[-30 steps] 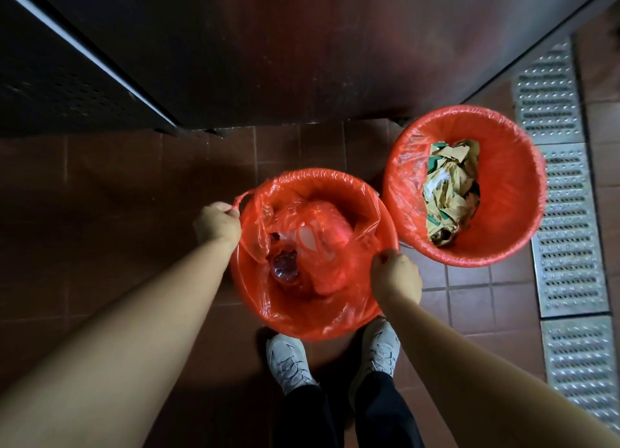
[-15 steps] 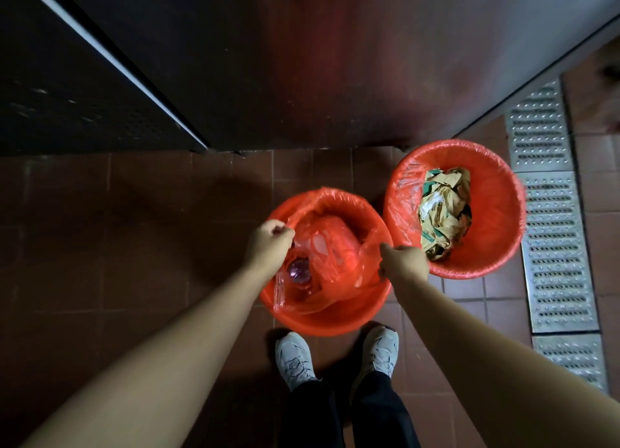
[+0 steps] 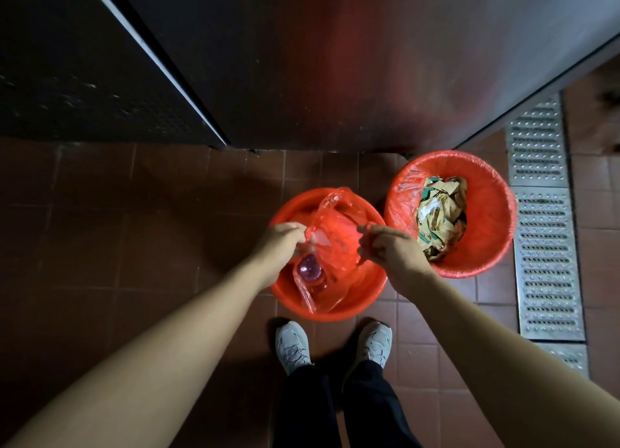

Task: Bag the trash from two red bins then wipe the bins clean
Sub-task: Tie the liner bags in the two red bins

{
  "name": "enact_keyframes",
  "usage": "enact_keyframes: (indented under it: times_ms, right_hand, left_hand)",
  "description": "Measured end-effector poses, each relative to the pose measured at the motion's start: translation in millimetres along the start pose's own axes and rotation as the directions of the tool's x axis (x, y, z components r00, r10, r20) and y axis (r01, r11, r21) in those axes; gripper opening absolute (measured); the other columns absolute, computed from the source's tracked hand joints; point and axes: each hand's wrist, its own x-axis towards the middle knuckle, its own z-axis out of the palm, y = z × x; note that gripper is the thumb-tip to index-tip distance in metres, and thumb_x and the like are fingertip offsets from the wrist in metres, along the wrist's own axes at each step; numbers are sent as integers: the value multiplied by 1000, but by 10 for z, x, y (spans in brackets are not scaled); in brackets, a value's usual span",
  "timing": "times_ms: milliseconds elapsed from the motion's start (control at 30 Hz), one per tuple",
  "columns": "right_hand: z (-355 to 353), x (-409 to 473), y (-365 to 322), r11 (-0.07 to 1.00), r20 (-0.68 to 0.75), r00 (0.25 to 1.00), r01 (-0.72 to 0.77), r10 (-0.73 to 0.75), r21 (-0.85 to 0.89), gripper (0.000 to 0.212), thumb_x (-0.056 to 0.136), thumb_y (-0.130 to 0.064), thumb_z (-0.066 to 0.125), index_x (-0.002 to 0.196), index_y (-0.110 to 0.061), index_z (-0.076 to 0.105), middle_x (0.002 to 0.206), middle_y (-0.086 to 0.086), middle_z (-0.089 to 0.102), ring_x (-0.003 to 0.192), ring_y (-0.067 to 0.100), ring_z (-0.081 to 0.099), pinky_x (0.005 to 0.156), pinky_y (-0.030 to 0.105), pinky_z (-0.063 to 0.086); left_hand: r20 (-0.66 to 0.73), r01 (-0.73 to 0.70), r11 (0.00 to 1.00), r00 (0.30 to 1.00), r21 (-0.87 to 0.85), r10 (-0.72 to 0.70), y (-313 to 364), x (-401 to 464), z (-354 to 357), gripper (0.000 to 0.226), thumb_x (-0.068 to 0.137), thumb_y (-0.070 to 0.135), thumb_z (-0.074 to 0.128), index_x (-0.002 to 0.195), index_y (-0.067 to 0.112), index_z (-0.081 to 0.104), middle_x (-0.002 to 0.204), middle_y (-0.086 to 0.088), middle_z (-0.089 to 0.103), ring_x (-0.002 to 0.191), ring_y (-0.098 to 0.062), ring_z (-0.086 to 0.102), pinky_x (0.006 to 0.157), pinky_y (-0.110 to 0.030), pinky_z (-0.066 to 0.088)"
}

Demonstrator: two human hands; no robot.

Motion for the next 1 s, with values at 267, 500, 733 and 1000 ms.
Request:
enact_keyframes:
  times_ms: [267, 500, 733, 1000]
  right_hand:
    - [179, -144, -33, 734, 278, 955, 260, -100, -627, 46, 92, 9, 55, 134, -11, 63, 108, 8, 68, 81, 26, 67, 87, 49, 57]
    - [229, -71, -195, 549, 454, 890, 361, 37, -754, 65, 95, 1, 58, 152, -27, 41, 118, 8, 63, 80, 12, 58, 64, 11, 46]
    - [322, 0, -284, 376, 548, 820, 461, 166, -804, 69, 96, -4, 55, 153, -36, 34, 130, 5, 61, 106, 24, 65, 79, 20, 53]
    - [430, 65, -314, 436, 543, 744, 370, 391, -821, 76, 92, 0, 53, 153, -40, 31, 129, 4, 59, 107, 21, 65, 89, 35, 59]
  left_hand:
    - [209, 127, 991, 971, -41, -116, -77, -171, 38, 19, 93, -5, 56, 101, 8, 67, 86, -8, 66, 74, -16, 62, 69, -24, 55]
    - [394, 289, 953, 889, -87, -234, -132, -117, -56, 21, 87, 9, 66, 108, 9, 69, 101, -12, 68, 88, -19, 65, 93, -34, 51]
    - [439, 307, 941, 872, -145, -217, -197, -130, -63, 15, 87, 7, 67, 98, 14, 74, 92, -5, 72, 73, -12, 66, 92, -32, 51]
    - [533, 372, 916, 811, -152, -242, -131, -176, -131, 11, 87, 11, 67, 85, 17, 76, 78, 1, 69, 70, -7, 64, 98, -36, 46]
